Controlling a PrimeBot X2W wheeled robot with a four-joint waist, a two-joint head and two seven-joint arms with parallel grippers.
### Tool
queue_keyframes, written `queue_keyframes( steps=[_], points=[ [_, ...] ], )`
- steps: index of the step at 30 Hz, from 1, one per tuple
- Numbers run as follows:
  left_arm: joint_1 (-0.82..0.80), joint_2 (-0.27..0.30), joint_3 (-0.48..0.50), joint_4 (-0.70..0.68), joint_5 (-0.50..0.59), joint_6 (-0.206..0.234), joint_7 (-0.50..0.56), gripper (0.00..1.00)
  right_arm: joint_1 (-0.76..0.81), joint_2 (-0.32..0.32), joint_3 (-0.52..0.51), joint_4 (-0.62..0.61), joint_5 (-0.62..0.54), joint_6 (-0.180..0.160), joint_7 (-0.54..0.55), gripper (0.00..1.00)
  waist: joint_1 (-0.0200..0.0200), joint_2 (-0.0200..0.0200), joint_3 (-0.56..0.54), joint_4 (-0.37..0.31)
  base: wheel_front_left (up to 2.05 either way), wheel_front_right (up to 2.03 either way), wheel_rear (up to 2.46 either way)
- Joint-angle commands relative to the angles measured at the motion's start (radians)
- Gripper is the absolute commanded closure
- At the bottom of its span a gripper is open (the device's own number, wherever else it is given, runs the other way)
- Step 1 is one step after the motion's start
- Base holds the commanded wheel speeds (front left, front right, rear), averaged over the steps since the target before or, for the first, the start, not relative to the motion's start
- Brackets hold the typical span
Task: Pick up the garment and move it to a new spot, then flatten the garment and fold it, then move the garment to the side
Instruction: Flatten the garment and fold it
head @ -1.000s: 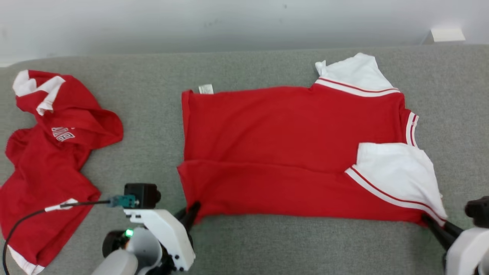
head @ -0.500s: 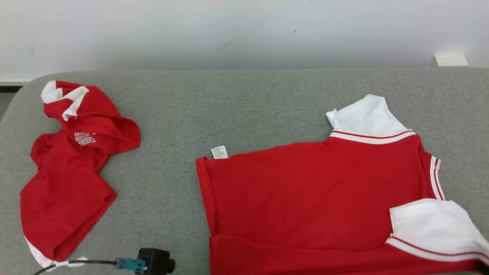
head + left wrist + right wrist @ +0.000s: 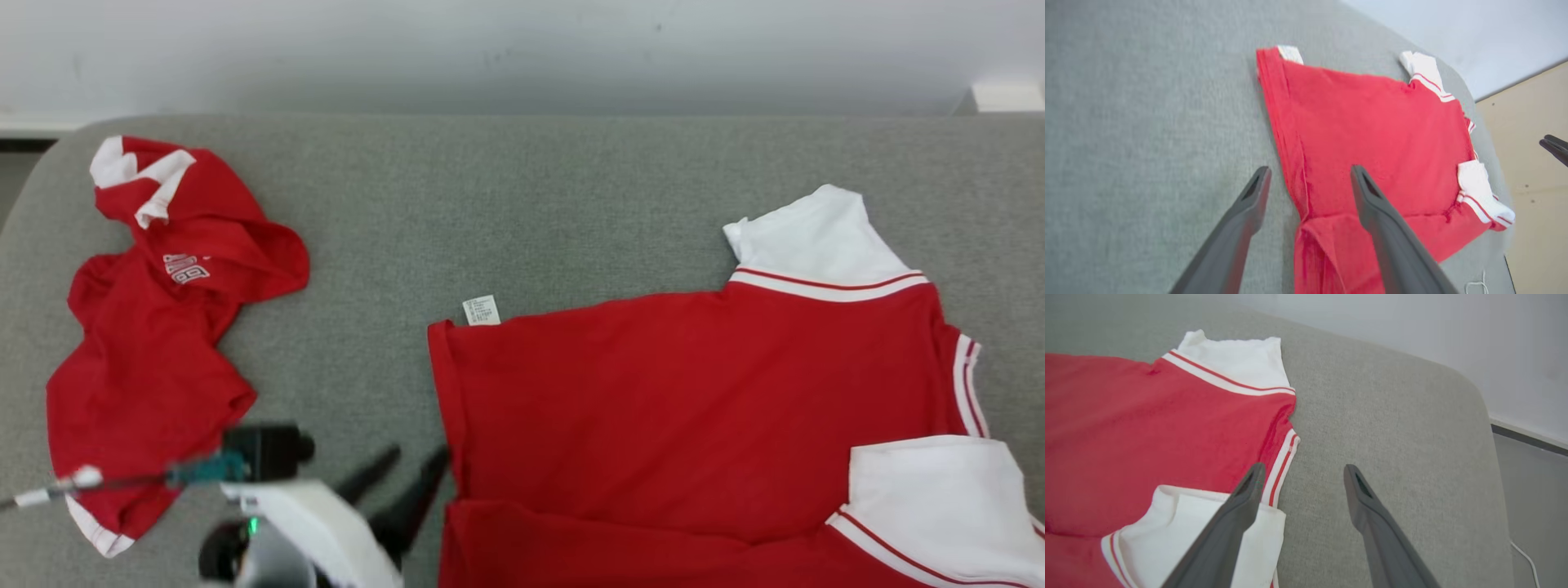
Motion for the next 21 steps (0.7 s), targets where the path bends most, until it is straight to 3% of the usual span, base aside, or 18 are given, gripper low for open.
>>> queue_keyframes(
  steps=[1, 6, 12, 21],
  points=[
    [-0.05, -0.004, 0.01, 0.002, 0.029, 0.009, -0.016, 0.0, -0.046, 0.007, -0.015, -0.003, -0.02, -0.003, -0.002, 0.0, 0.0, -0.0001, 0.034, 0.024, 0.0, 0.0, 0.0],
    [-0.261, -0.078, -0.012, 0.123, 0.109, 0.026, -0.04, 0.0, -0.287, 0.09, 0.003, 0.035, -0.129, -0.003, 0.047, 0.0, 0.0, -0.0001, 0.121, 0.082, 0.0, 0.0, 0.0],
    [-0.446, -0.181, -0.08, 0.305, 0.154, -0.013, -0.052, 0.0, -0.558, 0.189, 0.056, 0.225, -0.252, -0.003, 0.108, 0.0, 0.0, -0.0001, 0.211, 0.149, 0.0, 0.0, 0.0],
    [-0.545, -0.272, -0.141, 0.44, 0.168, -0.067, -0.079, 0.0, -0.726, 0.261, 0.105, 0.491, -0.31, -0.003, 0.08, 0.0, 0.0, -0.0001, 0.244, 0.195, 0.0, 0.0, 0.0]
  ],
)
